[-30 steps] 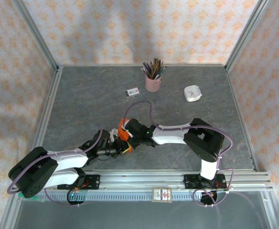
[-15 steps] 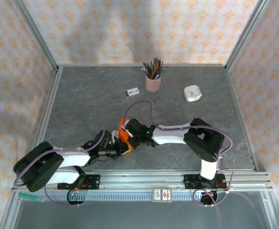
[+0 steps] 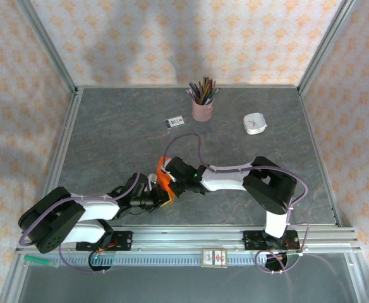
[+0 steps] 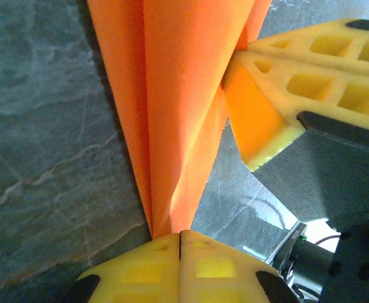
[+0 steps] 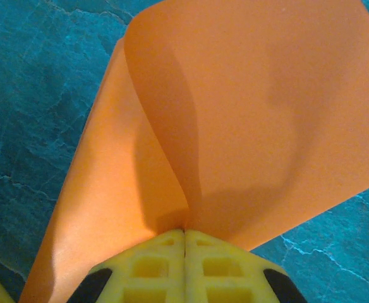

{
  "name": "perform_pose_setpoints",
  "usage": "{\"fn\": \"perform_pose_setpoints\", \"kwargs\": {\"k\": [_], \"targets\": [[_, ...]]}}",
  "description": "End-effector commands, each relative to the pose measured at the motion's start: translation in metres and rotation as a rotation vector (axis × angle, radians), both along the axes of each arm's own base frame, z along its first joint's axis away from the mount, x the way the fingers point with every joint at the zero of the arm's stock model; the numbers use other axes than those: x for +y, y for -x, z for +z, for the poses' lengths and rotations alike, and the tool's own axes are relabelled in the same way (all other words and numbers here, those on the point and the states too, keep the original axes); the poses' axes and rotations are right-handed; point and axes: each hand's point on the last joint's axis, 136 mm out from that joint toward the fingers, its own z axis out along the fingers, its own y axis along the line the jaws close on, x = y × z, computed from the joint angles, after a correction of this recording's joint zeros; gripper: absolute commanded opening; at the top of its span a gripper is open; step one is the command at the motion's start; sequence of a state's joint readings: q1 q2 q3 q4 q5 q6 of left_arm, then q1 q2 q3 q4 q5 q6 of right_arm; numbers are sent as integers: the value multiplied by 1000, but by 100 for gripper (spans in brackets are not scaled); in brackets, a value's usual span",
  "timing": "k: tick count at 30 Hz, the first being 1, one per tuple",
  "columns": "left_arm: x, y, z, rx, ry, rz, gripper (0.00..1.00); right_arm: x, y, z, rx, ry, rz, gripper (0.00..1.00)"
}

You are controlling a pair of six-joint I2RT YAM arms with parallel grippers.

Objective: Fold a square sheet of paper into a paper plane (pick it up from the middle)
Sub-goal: Perform the third fold on the triangle at the bottom-center of the table.

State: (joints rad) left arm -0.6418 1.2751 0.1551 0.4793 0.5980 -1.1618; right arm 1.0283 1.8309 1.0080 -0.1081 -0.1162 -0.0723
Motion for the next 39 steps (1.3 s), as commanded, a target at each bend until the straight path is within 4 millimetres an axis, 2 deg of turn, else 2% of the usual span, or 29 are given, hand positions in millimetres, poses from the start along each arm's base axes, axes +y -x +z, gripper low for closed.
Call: {"fn": "perform_pose_setpoints", "kwargs": {"k": [1, 5, 13, 16, 21, 27, 34, 39], "targets": [[-4, 0, 11, -22, 10, -20, 2, -31, 6, -32, 50, 129, -31, 0], [-7, -3, 20, -44, 35, -20, 3, -32, 6, -32, 47, 132, -33, 0], [-4, 6, -5, 14, 0, -45, 2, -32, 6, -32, 48, 133, -33, 0], [-5, 8, -3, 15, 10, -48, 2, -33, 7, -33, 52, 136, -32, 0], [-6, -5, 18, -46, 5, -39, 4, -34, 8, -31, 52, 132, -32, 0], [4, -22, 24, -68, 10, 2, 4, -34, 9, -31, 52, 126, -30, 0], [5, -37, 20, -80, -13, -8, 3, -35, 9, -33, 52, 126, -33, 0], [12, -36, 4, -57, -79, -19, 3, -35, 10, -34, 53, 129, -34, 0]]}}
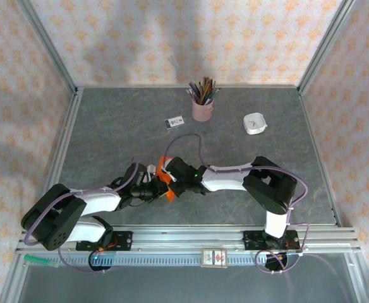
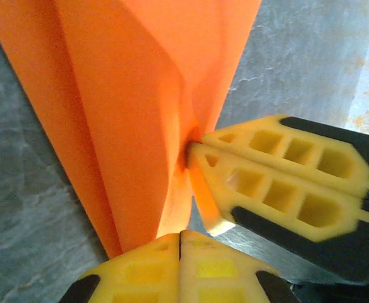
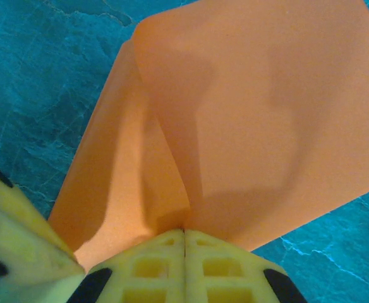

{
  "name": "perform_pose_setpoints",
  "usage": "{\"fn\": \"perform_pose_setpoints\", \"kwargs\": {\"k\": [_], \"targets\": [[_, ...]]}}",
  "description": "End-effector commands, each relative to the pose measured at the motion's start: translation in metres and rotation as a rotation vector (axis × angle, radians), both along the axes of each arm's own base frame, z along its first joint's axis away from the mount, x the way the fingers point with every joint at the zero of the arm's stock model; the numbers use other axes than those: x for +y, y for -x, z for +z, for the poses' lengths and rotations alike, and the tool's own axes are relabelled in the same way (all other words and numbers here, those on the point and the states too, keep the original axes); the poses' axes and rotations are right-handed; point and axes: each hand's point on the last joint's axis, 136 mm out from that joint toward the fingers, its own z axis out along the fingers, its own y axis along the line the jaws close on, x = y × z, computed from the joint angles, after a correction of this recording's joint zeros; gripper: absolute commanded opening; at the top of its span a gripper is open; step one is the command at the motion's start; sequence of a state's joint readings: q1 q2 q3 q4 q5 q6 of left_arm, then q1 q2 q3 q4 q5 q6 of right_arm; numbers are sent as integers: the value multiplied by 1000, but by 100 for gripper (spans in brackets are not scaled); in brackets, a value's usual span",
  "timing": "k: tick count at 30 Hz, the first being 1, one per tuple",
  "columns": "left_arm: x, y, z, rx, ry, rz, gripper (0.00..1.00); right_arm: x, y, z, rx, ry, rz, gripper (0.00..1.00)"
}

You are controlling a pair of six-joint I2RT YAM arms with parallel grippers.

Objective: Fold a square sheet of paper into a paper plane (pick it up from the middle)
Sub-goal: Perform the third fold on the triangle at the bottom-center of the table.

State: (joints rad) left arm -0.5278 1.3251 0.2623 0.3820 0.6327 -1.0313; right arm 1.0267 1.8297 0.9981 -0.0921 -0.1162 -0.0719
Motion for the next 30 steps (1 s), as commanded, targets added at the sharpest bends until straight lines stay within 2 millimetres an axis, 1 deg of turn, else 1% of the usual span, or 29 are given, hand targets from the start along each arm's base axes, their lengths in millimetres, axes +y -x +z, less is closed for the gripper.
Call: {"fn": "perform_pose_setpoints", "kwargs": {"k": [1, 3, 6, 9, 13, 15, 17, 25, 27, 30], "targets": [[4, 0, -7, -4, -45, -29, 3, -36, 10, -34, 57, 138, -33, 0], [7, 2, -13, 6, -66, -33, 3, -36, 10, -34, 57, 137, -33, 0], [5, 3, -12, 6, -61, -49, 4, -37, 10, -35, 58, 141, -34, 0], [0, 0, -2, -17, -49, -73, 6, -37, 10, -35, 57, 141, -32, 0], [2, -7, 10, -44, -26, -57, 7, -38, 10, -36, 56, 146, -33, 0], [5, -11, 13, -57, -27, -45, 7, -38, 10, -36, 54, 146, -34, 0], [9, -12, 10, -55, -45, -37, 7, -38, 10, -36, 53, 145, -33, 0], [17, -7, -18, 1, -100, -43, 7, -38, 11, -37, 56, 147, -32, 0], [16, -6, -16, -2, -95, -48, 7, -39, 10, -37, 56, 151, -33, 0], [12, -9, -2, -31, -63, -51, 8, -40, 10, -38, 56, 153, -34, 0]]}}
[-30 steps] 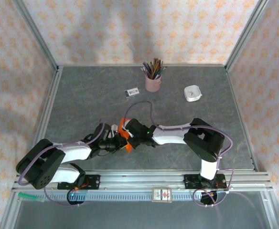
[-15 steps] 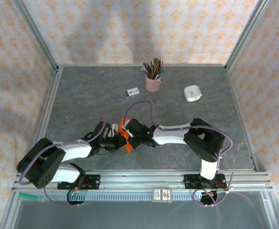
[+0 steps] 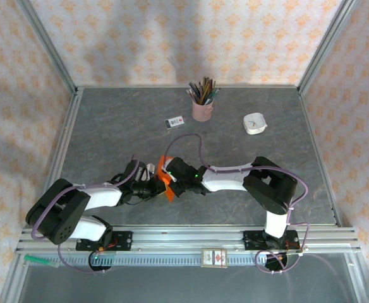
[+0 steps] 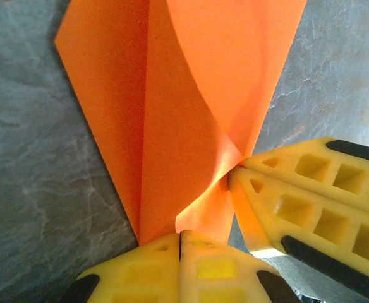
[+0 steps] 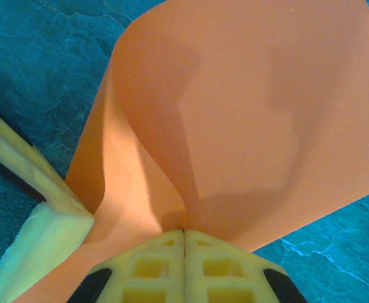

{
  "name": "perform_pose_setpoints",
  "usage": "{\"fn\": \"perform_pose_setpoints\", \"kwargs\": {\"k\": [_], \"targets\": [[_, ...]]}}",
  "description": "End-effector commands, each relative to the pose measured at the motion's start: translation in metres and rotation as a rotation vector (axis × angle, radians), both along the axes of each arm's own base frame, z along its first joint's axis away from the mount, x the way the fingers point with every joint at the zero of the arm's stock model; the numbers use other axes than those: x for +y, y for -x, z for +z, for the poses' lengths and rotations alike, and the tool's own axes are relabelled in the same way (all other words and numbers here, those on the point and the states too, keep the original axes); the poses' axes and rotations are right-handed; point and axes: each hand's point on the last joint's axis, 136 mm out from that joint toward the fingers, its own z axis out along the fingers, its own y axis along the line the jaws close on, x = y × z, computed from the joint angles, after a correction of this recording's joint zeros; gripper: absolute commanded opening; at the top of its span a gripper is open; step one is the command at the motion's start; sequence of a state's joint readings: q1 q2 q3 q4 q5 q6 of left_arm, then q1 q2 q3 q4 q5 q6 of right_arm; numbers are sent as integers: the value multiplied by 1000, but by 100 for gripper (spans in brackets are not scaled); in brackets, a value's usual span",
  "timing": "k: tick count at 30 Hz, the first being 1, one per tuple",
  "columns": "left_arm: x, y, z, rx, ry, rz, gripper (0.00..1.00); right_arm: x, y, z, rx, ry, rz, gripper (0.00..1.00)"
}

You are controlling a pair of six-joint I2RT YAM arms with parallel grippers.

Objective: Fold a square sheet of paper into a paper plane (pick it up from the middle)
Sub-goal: Perform the third fold on the triangle at the bottom-center of the table.

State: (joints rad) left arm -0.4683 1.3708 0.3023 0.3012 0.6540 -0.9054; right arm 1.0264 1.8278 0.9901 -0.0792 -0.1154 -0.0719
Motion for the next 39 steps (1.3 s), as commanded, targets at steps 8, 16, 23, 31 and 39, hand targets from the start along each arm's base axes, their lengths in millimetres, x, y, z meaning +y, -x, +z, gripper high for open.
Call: {"fn": "perform_pose_setpoints", "kwargs": {"k": [8, 16, 23, 31, 39], "targets": [[4, -15, 21, -68, -9, 10, 10, -39, 10, -36, 58, 155, -32, 0], [6, -16, 0, -35, -46, -4, 10, -40, 10, -36, 56, 157, -35, 0], [0, -18, 19, -74, 3, -9, 11, -42, 11, -37, 53, 163, -32, 0], [-1, -14, 13, -49, 9, -16, 12, -42, 10, -36, 50, 165, -29, 0], [7, -8, -11, 7, -65, -21, 10, -40, 10, -35, 51, 168, -20, 0]]}}
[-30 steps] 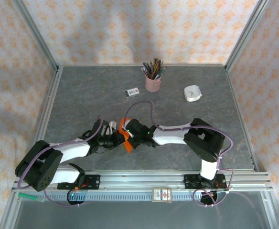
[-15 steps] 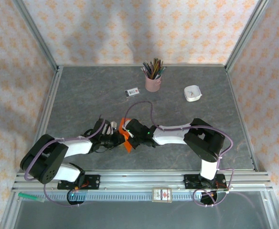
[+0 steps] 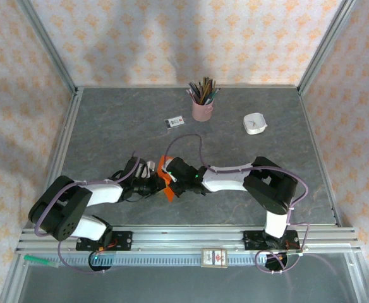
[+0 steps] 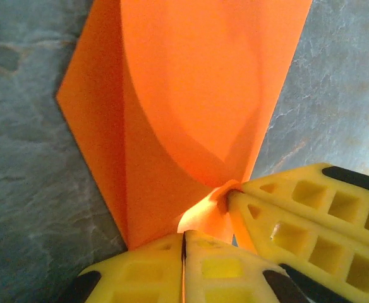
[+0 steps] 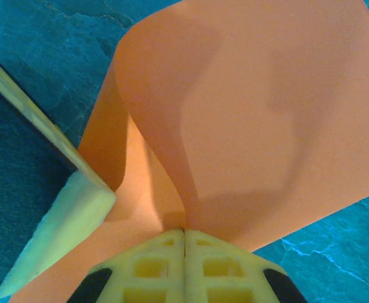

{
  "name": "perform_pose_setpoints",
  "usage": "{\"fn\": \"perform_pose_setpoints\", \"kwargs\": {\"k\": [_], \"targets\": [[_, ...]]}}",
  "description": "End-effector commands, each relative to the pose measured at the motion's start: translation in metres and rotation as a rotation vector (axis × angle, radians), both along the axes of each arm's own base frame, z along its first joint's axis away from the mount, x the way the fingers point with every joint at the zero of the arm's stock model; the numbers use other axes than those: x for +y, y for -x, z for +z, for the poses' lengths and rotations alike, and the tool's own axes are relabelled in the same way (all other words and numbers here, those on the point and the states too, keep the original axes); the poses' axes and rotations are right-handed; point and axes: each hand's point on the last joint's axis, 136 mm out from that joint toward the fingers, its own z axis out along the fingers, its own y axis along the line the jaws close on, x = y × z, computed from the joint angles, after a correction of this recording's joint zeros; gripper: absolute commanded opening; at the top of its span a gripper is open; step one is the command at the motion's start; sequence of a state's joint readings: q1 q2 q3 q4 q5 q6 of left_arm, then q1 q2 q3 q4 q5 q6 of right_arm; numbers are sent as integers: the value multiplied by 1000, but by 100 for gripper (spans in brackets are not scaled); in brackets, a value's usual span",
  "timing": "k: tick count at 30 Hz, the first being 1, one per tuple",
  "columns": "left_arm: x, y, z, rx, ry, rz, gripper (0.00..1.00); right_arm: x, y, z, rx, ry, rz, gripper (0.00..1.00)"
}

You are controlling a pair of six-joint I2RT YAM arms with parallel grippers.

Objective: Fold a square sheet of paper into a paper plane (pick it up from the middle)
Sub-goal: Perform the third fold on the triangle at the bottom-center of the table.

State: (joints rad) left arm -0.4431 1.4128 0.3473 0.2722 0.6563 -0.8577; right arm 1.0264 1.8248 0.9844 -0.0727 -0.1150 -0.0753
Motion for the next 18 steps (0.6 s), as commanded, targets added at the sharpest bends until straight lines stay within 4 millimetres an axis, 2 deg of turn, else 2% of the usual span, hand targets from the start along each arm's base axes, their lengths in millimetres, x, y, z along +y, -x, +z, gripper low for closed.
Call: {"fn": "perform_pose_setpoints", "kwargs": {"k": [1, 9, 18], "targets": [[6, 5, -12, 21, -50, -10, 10, -40, 9, -35, 52, 169, -23, 0], [20, 23, -35, 87, -108, 12, 9, -30, 1, -24, 28, 160, -7, 11], [32, 32, -51, 127, -186, 26, 6, -20, -16, 2, -12, 130, -14, 21]]}}
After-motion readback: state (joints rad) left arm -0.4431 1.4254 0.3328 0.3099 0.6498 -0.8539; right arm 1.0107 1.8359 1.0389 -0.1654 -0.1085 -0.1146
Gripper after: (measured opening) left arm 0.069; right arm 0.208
